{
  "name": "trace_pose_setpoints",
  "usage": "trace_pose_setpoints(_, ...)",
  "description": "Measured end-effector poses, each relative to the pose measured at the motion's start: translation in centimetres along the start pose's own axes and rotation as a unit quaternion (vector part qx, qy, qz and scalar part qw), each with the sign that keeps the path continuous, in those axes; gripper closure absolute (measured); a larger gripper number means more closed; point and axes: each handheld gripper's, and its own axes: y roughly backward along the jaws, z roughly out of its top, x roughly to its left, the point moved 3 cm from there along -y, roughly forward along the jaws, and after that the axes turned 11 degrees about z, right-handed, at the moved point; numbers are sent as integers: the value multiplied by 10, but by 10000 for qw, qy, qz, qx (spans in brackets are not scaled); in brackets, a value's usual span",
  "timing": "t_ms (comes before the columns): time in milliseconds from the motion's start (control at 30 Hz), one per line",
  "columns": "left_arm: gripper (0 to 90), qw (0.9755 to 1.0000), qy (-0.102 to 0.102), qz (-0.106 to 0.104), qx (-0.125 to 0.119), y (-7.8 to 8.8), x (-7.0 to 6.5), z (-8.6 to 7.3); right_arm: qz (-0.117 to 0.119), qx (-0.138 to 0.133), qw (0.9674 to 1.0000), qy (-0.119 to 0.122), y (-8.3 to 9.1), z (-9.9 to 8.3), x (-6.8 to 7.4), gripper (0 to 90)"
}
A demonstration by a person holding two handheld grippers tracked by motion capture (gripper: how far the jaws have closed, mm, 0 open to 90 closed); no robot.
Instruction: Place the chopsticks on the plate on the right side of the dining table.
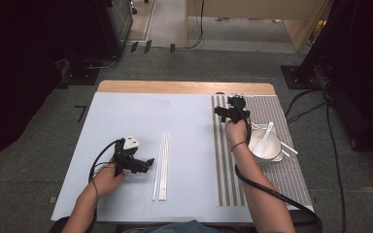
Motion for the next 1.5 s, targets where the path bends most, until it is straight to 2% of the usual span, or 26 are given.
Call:
trace_pose_setpoints(100,0,10000,2,0,0,0,0,0,1,-17,10000,47,0,-1,1,157)
trace_pose_setpoints(267,0,10000,1,-1,1,0,0,0,-137,-194,9997,109,1,5,-2,157)
trace_pose_setpoints(333,0,10000,1,0,0,0,0,0,-205,-169,9995,177,1,6,-5,155)
trace_pose_setpoints(500,0,10000,1,-1,0,0,0,0,-244,-94,9996,96,0,3,-9,156)
trace_pose_setpoints(1033,0,10000,0,0,2,0,0,0,18,88,10000,-22,7,-11,-3,157)
trace_pose_setpoints(1267,0,10000,1,1,0,0,0,0,114,183,9998,55,10,-17,1,157)
trace_pose_setpoints(1333,0,10000,0,1,0,0,0,0,119,200,9996,173,11,-19,3,158)
trace_pose_setpoints(1500,0,10000,0,0,0,0,0,0,250,316,9989,253,13,-24,10,158)
